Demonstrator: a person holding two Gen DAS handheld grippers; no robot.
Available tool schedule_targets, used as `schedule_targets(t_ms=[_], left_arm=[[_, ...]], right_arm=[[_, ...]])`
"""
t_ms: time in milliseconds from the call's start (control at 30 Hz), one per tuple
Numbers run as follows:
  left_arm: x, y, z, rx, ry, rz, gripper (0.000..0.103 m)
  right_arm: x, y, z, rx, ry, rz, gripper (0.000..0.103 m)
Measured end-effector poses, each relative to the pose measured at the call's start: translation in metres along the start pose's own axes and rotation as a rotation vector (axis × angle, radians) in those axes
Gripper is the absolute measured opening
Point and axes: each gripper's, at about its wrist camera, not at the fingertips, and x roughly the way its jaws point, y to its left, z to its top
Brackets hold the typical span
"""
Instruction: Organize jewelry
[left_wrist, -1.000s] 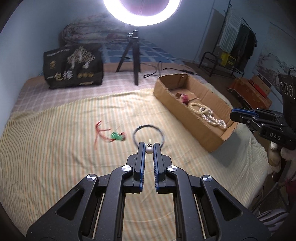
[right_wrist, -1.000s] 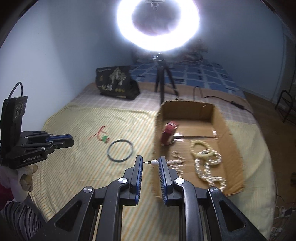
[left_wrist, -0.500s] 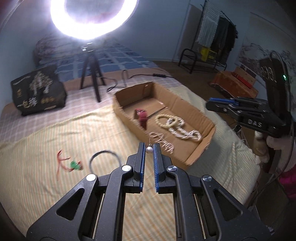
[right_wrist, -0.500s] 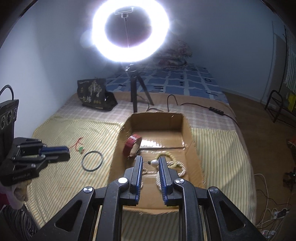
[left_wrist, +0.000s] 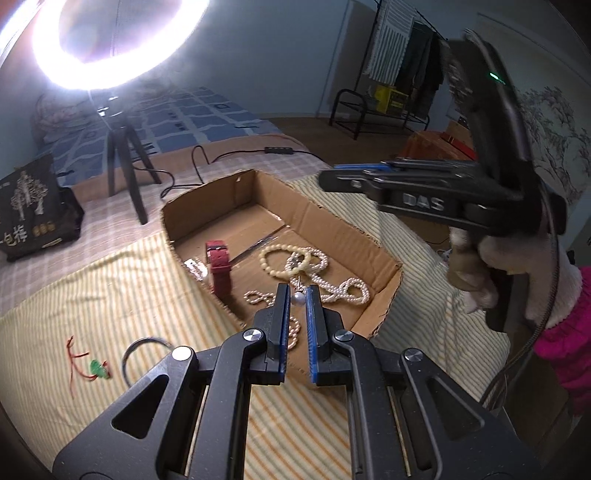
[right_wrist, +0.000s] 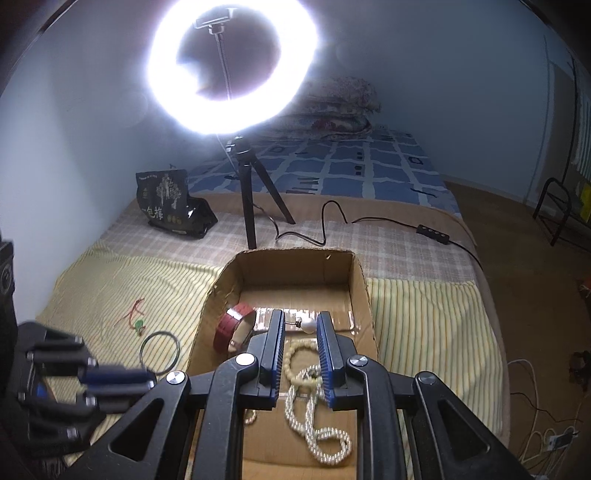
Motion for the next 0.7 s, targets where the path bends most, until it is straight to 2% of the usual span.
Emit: schedule_targets(t_ms=[467,500,533,600,633,667,700], left_arm=[[0.024,-0.004,0.000,-0.039,0.023,-0.017,0.006],[0.024,-0.004,0.000,-0.036,0.021,-0.016,0.006],[0.023,-0.005,0.001,-0.033,0.020,-0.018,0.006],[0.024,-0.006,0.002,-0.028,0.028,-0.019,0.007],[0.025,-0.007,0.002,-0.024,0.032,-0.018,0.017],[0.025,-0.007,0.002,-0.022,0.033,-0.016,0.041],[0.025,-0.008,0.002,-0.020,0.029,-0.009,0.053]], right_arm=[[0.042,-0.001,0.009,0.008,0.046,0.026,0.017],[0.042,0.000,0.009,0.009,0.043,0.025,0.019],[0.042,-0.001,0.009,0.009,0.040,0.023,0.023],[0.039,-0.002,0.009,0.011,0.021,0.007,0.045],[0.038,-0.002,0.010,0.014,0.016,0.000,0.055],[0.036,-0.003,0.011,0.023,0.004,-0.014,0.072],[0.034,-0.004,0.012,0.031,-0.008,-0.021,0.081]])
